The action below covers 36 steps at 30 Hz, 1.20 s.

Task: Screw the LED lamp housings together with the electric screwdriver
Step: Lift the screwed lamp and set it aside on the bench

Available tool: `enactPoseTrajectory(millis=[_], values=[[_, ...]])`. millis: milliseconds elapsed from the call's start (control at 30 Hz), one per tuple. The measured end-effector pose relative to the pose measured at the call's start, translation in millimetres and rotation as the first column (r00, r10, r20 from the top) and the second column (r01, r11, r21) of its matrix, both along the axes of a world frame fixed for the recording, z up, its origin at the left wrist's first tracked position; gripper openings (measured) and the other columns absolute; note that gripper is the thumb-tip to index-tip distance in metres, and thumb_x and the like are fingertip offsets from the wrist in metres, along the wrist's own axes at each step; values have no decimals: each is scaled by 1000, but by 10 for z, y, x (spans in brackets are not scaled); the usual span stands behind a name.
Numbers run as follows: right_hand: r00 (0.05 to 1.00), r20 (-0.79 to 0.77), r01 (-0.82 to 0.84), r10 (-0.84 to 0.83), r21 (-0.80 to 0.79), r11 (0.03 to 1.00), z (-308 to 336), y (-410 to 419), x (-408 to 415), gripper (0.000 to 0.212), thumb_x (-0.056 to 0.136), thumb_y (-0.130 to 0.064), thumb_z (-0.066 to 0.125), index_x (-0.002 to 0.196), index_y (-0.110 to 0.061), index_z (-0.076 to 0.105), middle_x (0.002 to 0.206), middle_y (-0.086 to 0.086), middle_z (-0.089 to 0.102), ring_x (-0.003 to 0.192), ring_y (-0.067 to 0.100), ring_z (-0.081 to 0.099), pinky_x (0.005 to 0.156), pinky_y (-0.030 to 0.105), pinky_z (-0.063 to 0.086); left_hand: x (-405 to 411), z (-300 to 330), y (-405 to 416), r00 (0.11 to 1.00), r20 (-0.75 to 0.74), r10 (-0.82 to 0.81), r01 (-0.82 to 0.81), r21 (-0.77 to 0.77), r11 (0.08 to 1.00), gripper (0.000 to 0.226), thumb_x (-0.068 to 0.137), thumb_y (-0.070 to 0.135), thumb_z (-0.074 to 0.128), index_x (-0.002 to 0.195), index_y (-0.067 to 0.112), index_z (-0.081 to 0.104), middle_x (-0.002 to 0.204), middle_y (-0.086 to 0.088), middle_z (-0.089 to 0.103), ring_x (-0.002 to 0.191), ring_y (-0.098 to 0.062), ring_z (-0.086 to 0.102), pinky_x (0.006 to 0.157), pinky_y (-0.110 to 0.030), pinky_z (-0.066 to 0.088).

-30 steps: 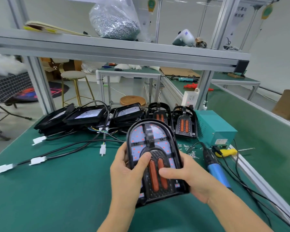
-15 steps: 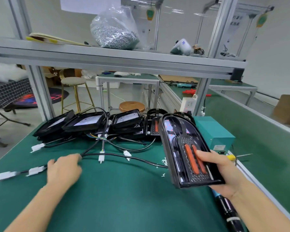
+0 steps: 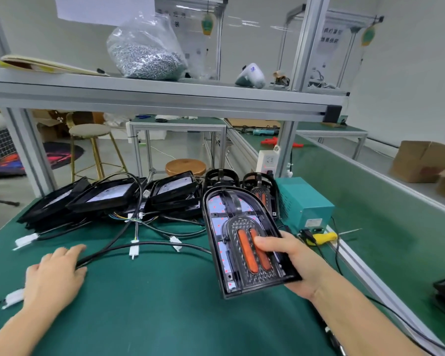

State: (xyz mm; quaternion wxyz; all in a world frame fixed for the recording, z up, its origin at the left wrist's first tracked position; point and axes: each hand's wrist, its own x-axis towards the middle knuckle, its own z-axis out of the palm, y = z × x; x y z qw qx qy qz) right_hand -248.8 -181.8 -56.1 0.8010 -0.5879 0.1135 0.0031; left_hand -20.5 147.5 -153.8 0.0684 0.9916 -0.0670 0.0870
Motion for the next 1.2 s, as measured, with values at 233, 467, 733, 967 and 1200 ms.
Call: enactPoseTrajectory(millis=[233,467,733,967,1200], values=[[999,12,31,-30,-92,995,-9,18,13,27,69,-14,74,93,-4,67,70,14,63,56,22,56,57,30,53,144,59,140,973,227,-47,144,-434,889,3,86,28,54,86,25,54,83,-10,64,81,-37,58,78,-54,48],[991,29,130,-128,-105,986,-106,192,98,35,65,-5,82,97,-8,69,92,19,72,74,31,67,72,43,60,-456,649,-281,856,514,-58,500,-793,349,20,89,43,49,107,44,57,90,21,62,77,1,56,75,-17,47],[949,44,314,-311,-84,946,-123,542,303,33,79,-7,76,110,-8,63,95,9,75,90,30,70,95,53,52,-1361,714,-1100,727,635,-261,686,-661,304,33,92,8,55,121,23,61,88,2,51,81,-5,49,76,-9,36],[980,187,36,-64,147,989,-17,421,141,60,69,-9,62,128,-4,55,122,19,66,103,28,63,84,35,53,-1377,639,-1195,567,664,-487,822,-414,391,39,87,5,54,119,27,60,98,12,46,87,-16,47,77,-32,41],[945,235,207,-228,110,972,23,362,38,55,76,-28,71,124,-4,59,115,15,70,106,30,68,89,41,56,-1452,780,-1373,524,580,-624,830,-510,224,29,88,20,57,112,35,65,105,11,51,92,-17,51,82,-22,41]])
